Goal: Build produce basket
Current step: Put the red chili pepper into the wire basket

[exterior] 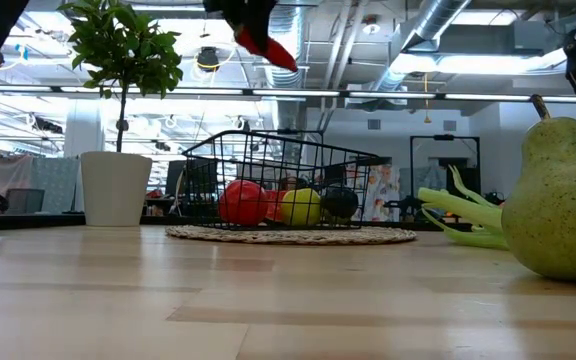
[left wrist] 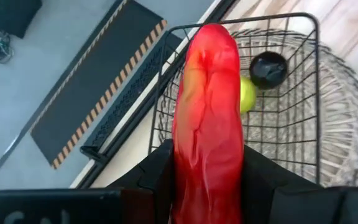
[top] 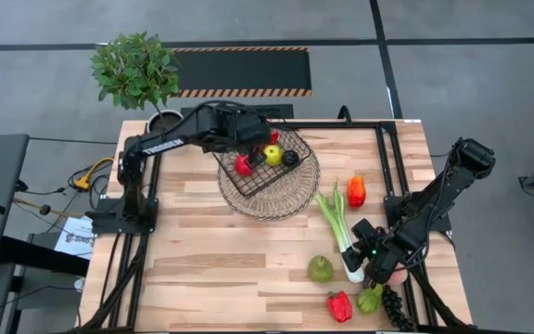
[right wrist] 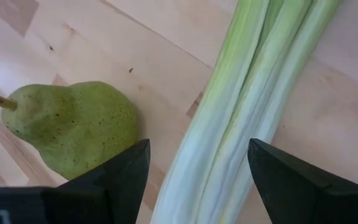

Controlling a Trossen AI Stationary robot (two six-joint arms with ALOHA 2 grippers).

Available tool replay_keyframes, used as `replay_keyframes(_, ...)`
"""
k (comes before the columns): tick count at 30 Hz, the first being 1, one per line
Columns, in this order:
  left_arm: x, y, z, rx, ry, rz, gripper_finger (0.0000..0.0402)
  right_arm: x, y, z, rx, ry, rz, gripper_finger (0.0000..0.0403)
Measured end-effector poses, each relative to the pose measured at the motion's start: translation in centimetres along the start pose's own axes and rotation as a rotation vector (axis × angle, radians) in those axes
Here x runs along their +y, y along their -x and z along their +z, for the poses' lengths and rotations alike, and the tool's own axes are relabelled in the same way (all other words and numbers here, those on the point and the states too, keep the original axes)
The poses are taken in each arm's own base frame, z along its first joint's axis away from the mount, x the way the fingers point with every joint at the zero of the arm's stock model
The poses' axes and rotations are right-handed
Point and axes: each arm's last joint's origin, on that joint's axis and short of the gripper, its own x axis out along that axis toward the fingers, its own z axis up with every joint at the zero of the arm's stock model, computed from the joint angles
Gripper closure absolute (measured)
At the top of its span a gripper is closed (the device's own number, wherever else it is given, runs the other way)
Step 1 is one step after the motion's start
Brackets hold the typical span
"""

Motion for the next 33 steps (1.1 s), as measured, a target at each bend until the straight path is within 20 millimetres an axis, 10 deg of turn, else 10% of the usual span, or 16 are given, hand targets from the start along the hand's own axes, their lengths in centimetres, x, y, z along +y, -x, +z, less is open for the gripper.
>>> replay_keyframes(20,-5.5,-10.2,-3.5,0.112,-0.115,-0.134,0.0287,0.0,-0.3,0.7,-0.040,-0.015,-0.014,0.0112)
replay_keyframes(33,-3.6,-15.2,-3.1,0.114,-0.031,-0.375,0.0287,0.0,-0.3,0.7,-0.038,-0.029,-0.015,0.0112)
